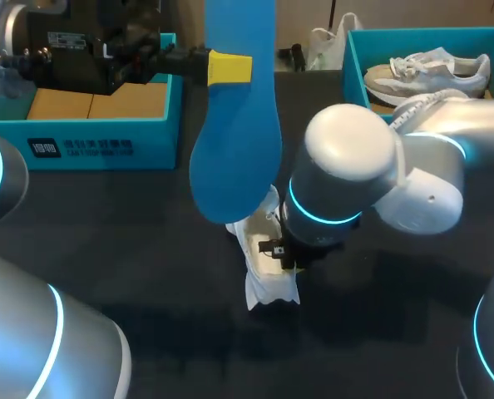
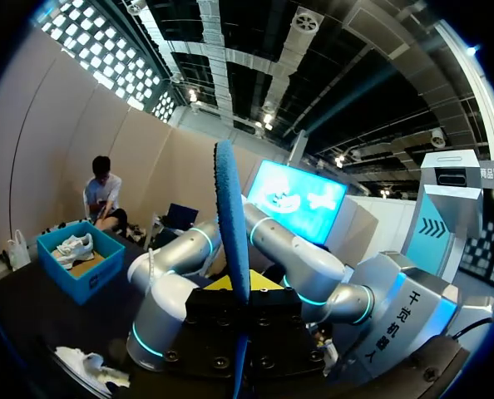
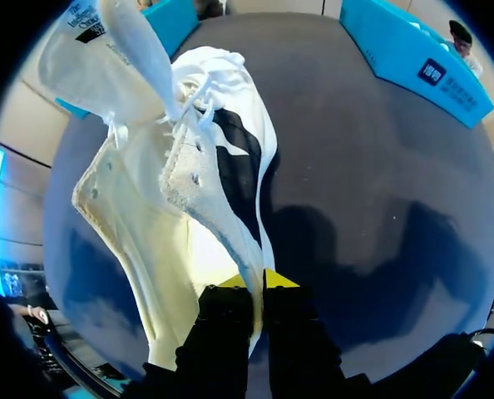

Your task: Take the shoe out of the shoebox, open the shoe tongue, remove and reinsert the insole, then place the shoe into the shoebox

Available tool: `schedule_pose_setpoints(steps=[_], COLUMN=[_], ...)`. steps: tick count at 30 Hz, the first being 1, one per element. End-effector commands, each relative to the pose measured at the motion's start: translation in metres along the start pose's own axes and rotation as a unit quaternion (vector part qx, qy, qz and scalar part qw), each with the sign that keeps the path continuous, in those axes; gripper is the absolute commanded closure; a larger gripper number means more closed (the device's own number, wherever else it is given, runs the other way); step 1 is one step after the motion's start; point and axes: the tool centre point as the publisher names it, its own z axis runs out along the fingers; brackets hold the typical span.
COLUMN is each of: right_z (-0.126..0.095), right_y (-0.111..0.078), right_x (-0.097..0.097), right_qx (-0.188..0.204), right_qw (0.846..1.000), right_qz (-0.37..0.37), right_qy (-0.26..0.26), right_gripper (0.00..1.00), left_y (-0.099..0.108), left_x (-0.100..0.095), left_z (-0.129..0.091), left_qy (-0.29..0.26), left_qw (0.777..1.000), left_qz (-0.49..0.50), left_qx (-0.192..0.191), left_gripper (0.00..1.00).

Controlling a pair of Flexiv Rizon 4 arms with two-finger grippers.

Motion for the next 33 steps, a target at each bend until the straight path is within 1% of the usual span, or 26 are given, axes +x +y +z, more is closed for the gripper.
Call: schedule_pose_setpoints(steps=[1, 4, 6, 8, 9, 10, 11, 12, 13, 14, 16, 17, 19, 20, 22, 24, 27, 33], right_z=[0.004, 0.006, 0.006, 0.006, 0.005, 0.005, 0.003, 0.002, 0.0, -0.003, -0.01, -0.014, -0.024, -0.031, -0.044, -0.057, -0.077, -0.077], right_y=[0.0, 0.0, 0.001, 0.003, 0.004, 0.004, 0.005, 0.005, 0.006, 0.008, 0.01, 0.011, 0.012, 0.013, 0.014, 0.015, 0.02, 0.02], right_x=[-0.008, -0.009, -0.009, -0.009, -0.008, -0.008, -0.008, -0.007, -0.006, -0.005, -0.003, -0.002, -0.001, -0.001, -0.003, -0.008, -0.017, -0.017], right_qx=[0.006, 0.009, 0.011, 0.011, 0.009, 0.008, 0.007, 0.003, 0.001, 0.001, -0.011, -0.01, -0.034, -0.033, -0.062, -0.059, -0.035, -0.035], right_qw=[1.0, 1.0, 0.999, 0.999, 0.999, 0.999, 0.999, 0.999, 0.999, 0.999, 0.999, 0.999, 0.999, 0.999, 0.997, 0.997, 0.997, 0.997], right_qz=[0.006, 0.012, 0.013, 0.013, 0.012, 0.012, 0.013, 0.014, 0.014, 0.014, 0.012, 0.012, 0.007, 0.007, -0.002, -0.007, -0.033, -0.033], right_qy=[0.023, 0.026, 0.027, 0.028, 0.029, 0.029, 0.029, 0.03, 0.03, 0.03, 0.03, 0.03, 0.036, 0.036, 0.044, 0.047, 0.062, 0.062], right_gripper=[1.0, 1.0, 0.91, 0.9, 0.88, 0.8, 0.65, 0.53, 0.2, 0.0, 0.0, 0.0, 0.0, 0.0, 0.0, 0.0, 0.0, 0.0], left_y=[0.0, 0.0, 0.0, 0.0, 0.0, 0.0, 0.0, 0.0, 0.0, 0.0, 0.0, 0.0, 0.0, 0.0, 0.0, 0.0, 0.0, 0.0], left_x=[0.0, 0.0, 0.0, 0.0, 0.0, 0.0, 0.0, 0.0, 0.0, 0.0, 0.0, 0.0, 0.0, 0.0, 0.0, 0.0, 0.0, 0.0], left_z=[0.001, 0.001, 0.001, 0.001, 0.001, 0.001, 0.001, 0.001, 0.001, 0.001, 0.001, 0.001, 0.001, 0.001, 0.001, 0.001, 0.001, 0.001], left_qy=[0.0, 0.0, 0.0, 0.0, 0.0, 0.0, 0.0, 0.0, 0.0, 0.0, 0.0, 0.0, 0.0, 0.0, 0.0, 0.0, 0.0, 0.0], left_qw=[1.0, 1.0, 1.0, 1.0, 1.0, 1.0, 1.0, 1.0, 1.0, 1.0, 1.0, 1.0, 1.0, 1.0, 1.0, 1.0, 1.0, 1.0], left_qz=[0.0, 0.0, 0.0, 0.0, 0.0, 0.0, 0.0, 0.0, 0.0, 0.0, 0.0, 0.0, 0.0, 0.0, 0.0, 0.0, 0.0, 0.0], left_qx=[-0.001, -0.001, -0.001, -0.001, -0.001, -0.001, -0.001, -0.001, -0.001, -0.001, -0.001, -0.001, -0.001, -0.001, -0.001, -0.001, -0.001, -0.001], left_gripper=[1.0, 1.0, 1.0, 1.0, 1.0, 1.0, 1.0, 1.0, 1.0, 1.0, 1.0, 1.0, 1.0, 1.0, 1.0, 1.0, 1.0, 1.0])
